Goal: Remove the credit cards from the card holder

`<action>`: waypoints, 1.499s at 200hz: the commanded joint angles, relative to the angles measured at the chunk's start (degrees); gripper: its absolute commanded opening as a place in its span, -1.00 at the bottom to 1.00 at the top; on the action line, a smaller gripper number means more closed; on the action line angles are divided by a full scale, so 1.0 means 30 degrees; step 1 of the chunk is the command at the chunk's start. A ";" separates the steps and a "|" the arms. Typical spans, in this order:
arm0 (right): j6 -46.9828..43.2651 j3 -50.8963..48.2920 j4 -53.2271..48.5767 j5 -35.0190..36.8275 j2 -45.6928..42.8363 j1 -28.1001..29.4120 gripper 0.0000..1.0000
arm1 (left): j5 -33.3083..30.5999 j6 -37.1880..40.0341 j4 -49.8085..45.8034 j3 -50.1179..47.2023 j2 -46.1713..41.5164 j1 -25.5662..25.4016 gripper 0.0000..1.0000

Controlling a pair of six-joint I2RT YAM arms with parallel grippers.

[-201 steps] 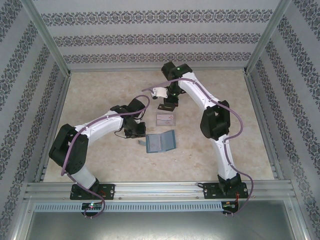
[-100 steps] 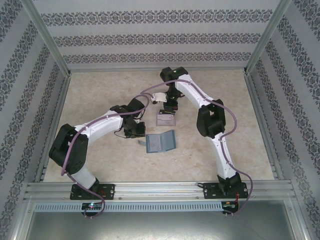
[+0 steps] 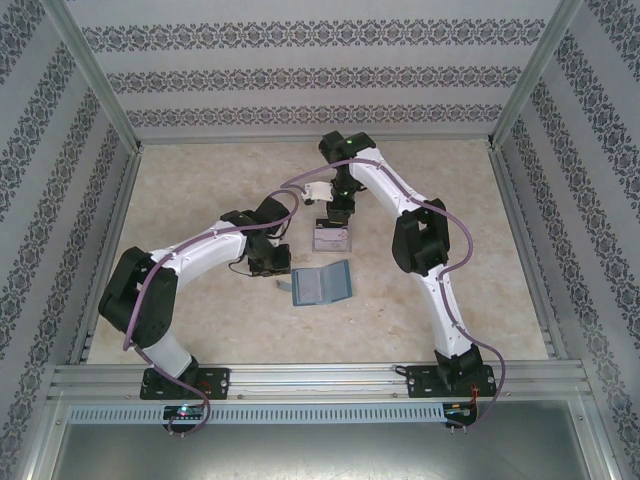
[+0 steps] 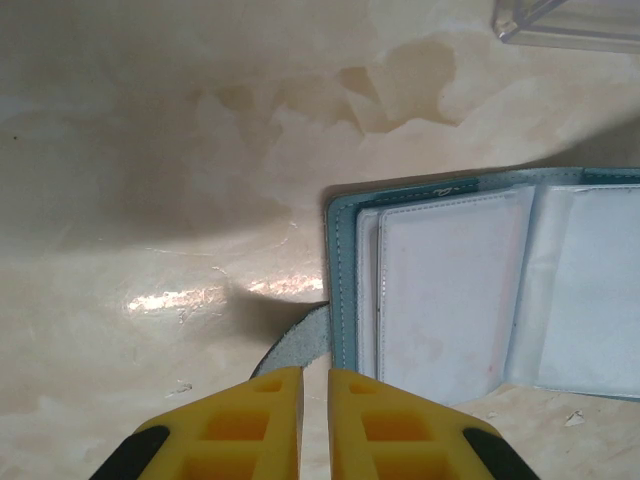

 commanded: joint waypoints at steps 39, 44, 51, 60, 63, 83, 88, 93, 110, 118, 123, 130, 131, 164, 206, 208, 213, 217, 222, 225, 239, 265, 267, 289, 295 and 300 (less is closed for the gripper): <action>0.0345 0.0282 0.0871 0.0944 -0.1006 0.0102 -0.50 | -0.0114 -0.0001 -0.0440 0.0250 0.0282 0.0237 -0.71; 0.0390 0.0199 0.0988 0.0973 -0.1085 0.0103 -0.50 | -0.0073 -0.0001 -0.0439 0.0275 0.0309 0.0216 -0.71; 0.0379 0.0085 0.1151 0.0967 -0.1204 0.0131 -0.50 | -0.0077 -0.0011 -0.0434 0.0270 0.0309 0.0226 -0.71; 0.0416 -0.0120 0.1407 0.1016 -0.1323 0.0151 -0.50 | -0.0053 -0.0022 -0.0432 0.0281 0.0336 0.0232 -0.71; 0.0418 -0.0206 0.1495 0.1043 -0.1360 0.0160 -0.50 | -0.0030 0.0002 -0.0399 0.0278 0.0328 0.0240 -0.71; 0.0474 -0.0790 0.2190 0.1193 -0.1544 0.0209 -0.50 | -0.0037 -0.0022 -0.0411 0.0277 0.0339 0.0249 -0.71; 0.0463 -0.0916 0.2316 0.1234 -0.1555 0.0220 -0.50 | -0.0051 -0.0011 -0.0407 0.0277 0.0339 0.0234 -0.71; 0.0496 -0.1050 0.2398 0.1252 -0.1574 0.0220 -0.50 | -0.0034 -0.0019 -0.0410 0.0297 0.0368 0.0231 -0.70; 0.0538 -0.1410 0.2685 0.1309 -0.1488 0.0242 -0.49 | 0.0019 -0.0020 -0.0380 0.0304 0.0397 0.0239 -0.71; 0.0545 -0.1559 0.2758 0.1340 -0.1399 0.0249 -0.49 | 0.0043 0.0005 -0.0398 0.0313 0.0419 0.0248 -0.71; 0.0581 -0.1660 0.2837 0.1340 -0.1364 0.0247 -0.49 | 0.0060 0.0018 -0.0407 0.0331 0.0425 0.0243 -0.70; 0.0595 -0.1795 0.2874 0.1289 -0.1305 0.0249 -0.49 | 0.0081 0.0007 -0.0411 0.0343 0.0455 0.0242 -0.71; 0.0599 -0.1821 0.2888 0.1271 -0.1294 0.0235 -0.49 | 0.0086 0.0021 -0.0396 0.0350 0.0456 0.0231 -0.71; 0.0708 -0.2253 0.3102 0.1084 -0.1135 0.0292 -0.50 | 0.0158 0.0036 -0.0440 0.0430 0.0588 0.0249 -0.71; 0.0705 -0.2303 0.2961 0.0970 -0.1252 0.0366 -0.50 | 0.0308 0.0065 -0.0411 0.0567 0.0690 0.0233 -0.70; 0.0716 -0.2312 0.2960 0.0962 -0.1296 0.0366 -0.50 | 0.0321 0.0072 -0.0411 0.0563 0.0712 0.0231 -0.70; 0.0740 -0.2284 0.2941 0.0969 -0.1353 0.0366 -0.50 | 0.0326 0.0094 -0.0438 0.0591 0.0753 0.0245 -0.70; 0.0748 -0.2282 0.2883 0.0910 -0.1403 0.0366 -0.50 | 0.0367 0.0101 -0.0420 0.0592 0.0749 0.0246 -0.70; 0.0705 -0.2301 0.2832 0.0774 -0.1465 0.0348 -0.50 | 0.0378 0.0122 -0.0396 0.0608 0.0749 0.0232 -0.70; 0.0689 -0.2295 0.2794 0.0694 -0.1524 0.0342 -0.50 | 0.0394 0.0104 -0.0376 0.0601 0.0764 0.0222 -0.70; 0.0763 -0.2387 0.2816 0.0636 -0.1825 0.0351 -0.50 | 0.0480 0.0119 -0.0320 0.0598 0.0778 0.0244 -0.70; 0.1281 -0.3121 0.3519 0.0872 -0.2822 0.0366 -0.50 | 0.0564 0.0167 -0.0156 0.0593 0.0837 0.0239 -0.70; 0.1358 -0.3227 0.3642 0.0901 -0.2897 0.0366 -0.50 | 0.0597 0.0185 -0.0127 0.0607 0.0837 0.0240 -0.69; 0.2462 -0.4578 0.5118 0.1207 -0.4104 0.0366 -0.50 | 0.0705 0.0283 0.0084 0.0608 0.0996 0.0232 -0.70; 0.2911 -0.5048 0.5600 0.1237 -0.4456 0.0366 -0.50 | 0.0745 0.0315 0.0141 0.0599 0.1038 0.0230 -0.70; 0.3266 -0.5363 0.5959 0.1266 -0.4699 0.0352 -0.49 | 0.0812 0.0343 0.0214 0.0616 0.1069 0.0233 -0.71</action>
